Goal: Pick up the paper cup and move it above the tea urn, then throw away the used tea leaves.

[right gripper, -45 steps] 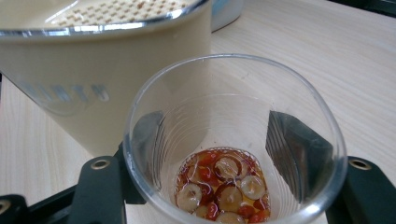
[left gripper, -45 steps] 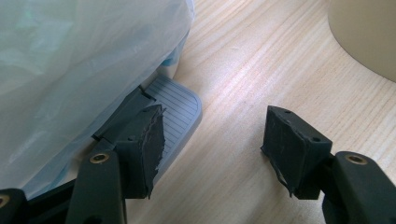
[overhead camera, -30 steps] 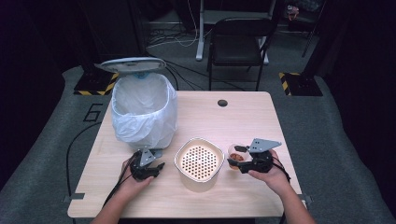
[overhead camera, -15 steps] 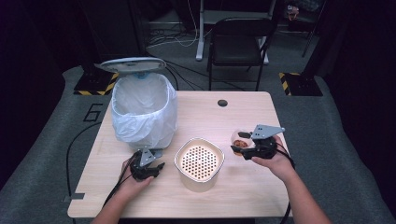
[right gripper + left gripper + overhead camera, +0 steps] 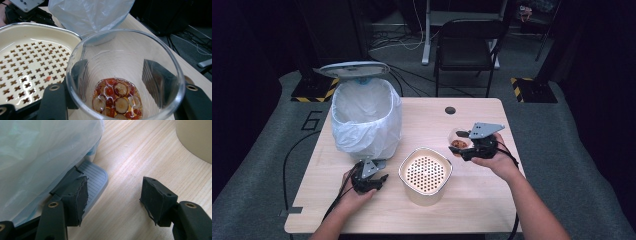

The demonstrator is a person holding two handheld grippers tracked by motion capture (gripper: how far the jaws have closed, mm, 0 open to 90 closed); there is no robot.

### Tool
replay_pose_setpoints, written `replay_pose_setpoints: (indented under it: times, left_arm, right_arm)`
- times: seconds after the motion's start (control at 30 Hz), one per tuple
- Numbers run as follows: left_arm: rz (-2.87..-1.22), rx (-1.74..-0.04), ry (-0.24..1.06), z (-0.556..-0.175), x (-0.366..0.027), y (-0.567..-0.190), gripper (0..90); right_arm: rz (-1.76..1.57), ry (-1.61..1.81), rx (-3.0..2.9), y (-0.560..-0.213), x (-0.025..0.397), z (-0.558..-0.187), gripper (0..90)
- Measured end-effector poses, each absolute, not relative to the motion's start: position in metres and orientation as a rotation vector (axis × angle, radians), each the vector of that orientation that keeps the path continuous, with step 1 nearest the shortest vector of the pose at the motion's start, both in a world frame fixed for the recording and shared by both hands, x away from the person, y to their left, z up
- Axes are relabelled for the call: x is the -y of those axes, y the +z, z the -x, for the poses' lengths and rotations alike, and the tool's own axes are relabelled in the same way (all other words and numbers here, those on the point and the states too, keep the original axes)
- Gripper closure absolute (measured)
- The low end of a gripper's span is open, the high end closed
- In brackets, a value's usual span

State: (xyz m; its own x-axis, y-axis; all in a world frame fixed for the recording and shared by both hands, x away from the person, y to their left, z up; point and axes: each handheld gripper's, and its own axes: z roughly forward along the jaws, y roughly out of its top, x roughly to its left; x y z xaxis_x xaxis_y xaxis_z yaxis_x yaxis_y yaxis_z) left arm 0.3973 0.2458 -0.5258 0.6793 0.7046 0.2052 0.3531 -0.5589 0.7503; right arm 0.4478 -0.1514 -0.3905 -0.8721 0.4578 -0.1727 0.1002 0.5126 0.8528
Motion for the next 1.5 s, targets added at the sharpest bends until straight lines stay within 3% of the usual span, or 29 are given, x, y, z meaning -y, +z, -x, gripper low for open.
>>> replay_pose_setpoints:
  times: [0.63, 1.5]
  left_arm:
    - [-2.192, -0.809, 0.648, -0.397, -0.246, -0.526, 38.4]
    - [-2.191, -0.806, 0.650, -0.397, -0.246, -0.526, 38.4]
  right_arm:
    - [-0.310, 1.294, -2.400, -0.384, 0.117, -0.461, 37.4]
    - [-0.050, 1.146, -2.325, -0.367, 0.096, -0.451, 39.7]
